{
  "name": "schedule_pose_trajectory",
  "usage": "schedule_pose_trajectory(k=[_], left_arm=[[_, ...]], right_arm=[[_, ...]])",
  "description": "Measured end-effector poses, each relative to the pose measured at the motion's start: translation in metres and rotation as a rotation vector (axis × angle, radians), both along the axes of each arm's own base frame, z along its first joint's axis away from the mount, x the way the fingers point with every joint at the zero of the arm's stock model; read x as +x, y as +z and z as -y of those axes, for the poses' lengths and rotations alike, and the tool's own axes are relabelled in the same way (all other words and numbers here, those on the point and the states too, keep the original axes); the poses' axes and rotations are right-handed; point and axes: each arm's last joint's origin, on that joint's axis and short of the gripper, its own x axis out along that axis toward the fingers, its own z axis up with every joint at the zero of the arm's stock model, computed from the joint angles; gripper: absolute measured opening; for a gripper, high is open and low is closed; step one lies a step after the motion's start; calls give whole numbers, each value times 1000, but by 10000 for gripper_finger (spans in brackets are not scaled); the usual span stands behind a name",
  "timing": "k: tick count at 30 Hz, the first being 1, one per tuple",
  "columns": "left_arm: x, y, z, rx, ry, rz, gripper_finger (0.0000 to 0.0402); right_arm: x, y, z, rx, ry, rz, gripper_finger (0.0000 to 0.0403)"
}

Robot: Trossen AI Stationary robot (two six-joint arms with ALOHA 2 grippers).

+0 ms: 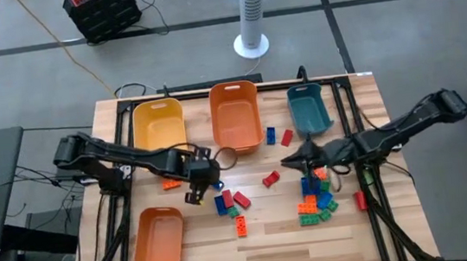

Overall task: Sort blocks
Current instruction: Put the blue game piece into the yellow bin

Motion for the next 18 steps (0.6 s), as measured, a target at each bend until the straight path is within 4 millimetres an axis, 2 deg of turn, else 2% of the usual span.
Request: schedule_pose_trajectory(k=[3,8,18], left_arm=[[5,-4,4,20,-48,-44,159],[16,-14,6,37,-74,-88,162],[30,-39,6,125,-84,-143,161]], right_arm=[[18,-2,-4,-28,-29,-131,99],[39,-13,-6,-39,-66,-288,133],[49,-29,-15,-19,-76,-355,158]])
